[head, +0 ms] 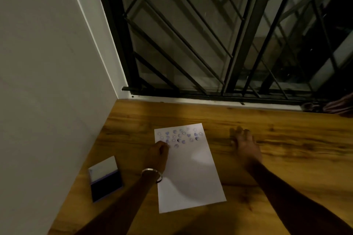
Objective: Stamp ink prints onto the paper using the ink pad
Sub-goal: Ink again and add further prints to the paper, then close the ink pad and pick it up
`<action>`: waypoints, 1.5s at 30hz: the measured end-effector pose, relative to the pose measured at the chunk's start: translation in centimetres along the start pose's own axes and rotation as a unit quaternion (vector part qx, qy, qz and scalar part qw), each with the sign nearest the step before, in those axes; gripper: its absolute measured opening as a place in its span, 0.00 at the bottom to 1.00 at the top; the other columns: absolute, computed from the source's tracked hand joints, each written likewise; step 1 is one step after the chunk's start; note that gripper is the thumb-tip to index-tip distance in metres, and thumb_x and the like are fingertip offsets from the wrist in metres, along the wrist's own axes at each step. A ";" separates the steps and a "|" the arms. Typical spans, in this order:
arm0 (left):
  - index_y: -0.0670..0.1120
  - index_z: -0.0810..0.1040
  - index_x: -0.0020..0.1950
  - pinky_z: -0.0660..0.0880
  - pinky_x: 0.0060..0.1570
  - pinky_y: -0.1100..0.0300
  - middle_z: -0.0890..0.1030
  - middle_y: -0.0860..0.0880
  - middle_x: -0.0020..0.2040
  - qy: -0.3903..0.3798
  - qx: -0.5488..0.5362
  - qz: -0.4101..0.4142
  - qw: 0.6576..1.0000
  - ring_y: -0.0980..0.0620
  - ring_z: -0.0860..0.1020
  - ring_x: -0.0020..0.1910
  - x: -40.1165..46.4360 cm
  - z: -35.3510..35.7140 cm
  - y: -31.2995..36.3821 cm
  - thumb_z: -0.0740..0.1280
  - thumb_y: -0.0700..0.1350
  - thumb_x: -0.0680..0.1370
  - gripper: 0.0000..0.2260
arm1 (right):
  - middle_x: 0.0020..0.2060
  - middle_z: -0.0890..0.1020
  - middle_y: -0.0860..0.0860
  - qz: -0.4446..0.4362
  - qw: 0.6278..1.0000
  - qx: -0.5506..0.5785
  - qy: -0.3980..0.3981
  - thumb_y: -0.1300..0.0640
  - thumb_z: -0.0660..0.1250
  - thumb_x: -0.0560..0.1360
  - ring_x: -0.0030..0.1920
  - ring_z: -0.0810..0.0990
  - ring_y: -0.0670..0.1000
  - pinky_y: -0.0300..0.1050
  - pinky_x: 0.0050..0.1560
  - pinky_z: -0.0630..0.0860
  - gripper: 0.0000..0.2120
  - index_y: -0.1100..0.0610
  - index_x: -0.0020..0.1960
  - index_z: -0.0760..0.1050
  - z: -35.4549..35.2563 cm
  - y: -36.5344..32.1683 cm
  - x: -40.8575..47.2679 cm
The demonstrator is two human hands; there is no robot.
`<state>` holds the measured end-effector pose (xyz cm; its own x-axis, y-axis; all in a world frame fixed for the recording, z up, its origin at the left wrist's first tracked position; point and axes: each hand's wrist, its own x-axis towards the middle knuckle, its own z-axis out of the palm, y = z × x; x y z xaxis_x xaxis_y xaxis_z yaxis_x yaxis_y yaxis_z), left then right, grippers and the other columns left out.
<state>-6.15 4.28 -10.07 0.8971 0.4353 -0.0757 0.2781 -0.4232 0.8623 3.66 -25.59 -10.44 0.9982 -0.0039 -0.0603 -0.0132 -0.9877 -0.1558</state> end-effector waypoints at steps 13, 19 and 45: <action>0.52 0.71 0.61 0.68 0.63 0.53 0.70 0.50 0.66 -0.065 0.277 0.128 0.950 0.48 0.69 0.64 -2.3 -1.5 -2.7 0.65 0.58 0.73 0.20 | 0.76 0.60 0.50 -0.240 0.970 0.042 -0.003 0.48 0.57 0.78 0.76 0.58 0.51 0.52 0.75 0.57 0.28 0.49 0.76 0.58 2.3 -7.5 -7.4; 0.53 0.62 0.72 0.55 0.72 0.48 0.55 0.49 0.77 -0.181 0.362 0.148 0.902 0.45 0.56 0.75 -2.0 -2.1 -4.1 0.64 0.63 0.70 0.33 | 0.79 0.51 0.49 -0.220 0.972 0.033 -0.077 0.43 0.53 0.79 0.78 0.47 0.52 0.56 0.77 0.48 0.29 0.49 0.77 0.53 3.6 -8.1 -9.1; 0.50 0.74 0.62 0.68 0.65 0.51 0.74 0.47 0.66 -0.024 0.286 0.112 0.951 0.46 0.71 0.64 -2.6 -8.0 -3.4 0.61 0.53 0.79 0.15 | 0.69 0.72 0.52 -0.229 0.972 0.043 0.022 0.44 0.57 0.78 0.69 0.70 0.53 0.52 0.67 0.69 0.22 0.51 0.70 0.67 3.3 -14.4 -10.5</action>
<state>-12.18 11.00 -8.83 0.9667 0.2521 0.0434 0.2069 -0.8704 0.4467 -6.86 -10.83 -10.84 0.9019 0.4249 0.0774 0.4306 -0.8703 -0.2392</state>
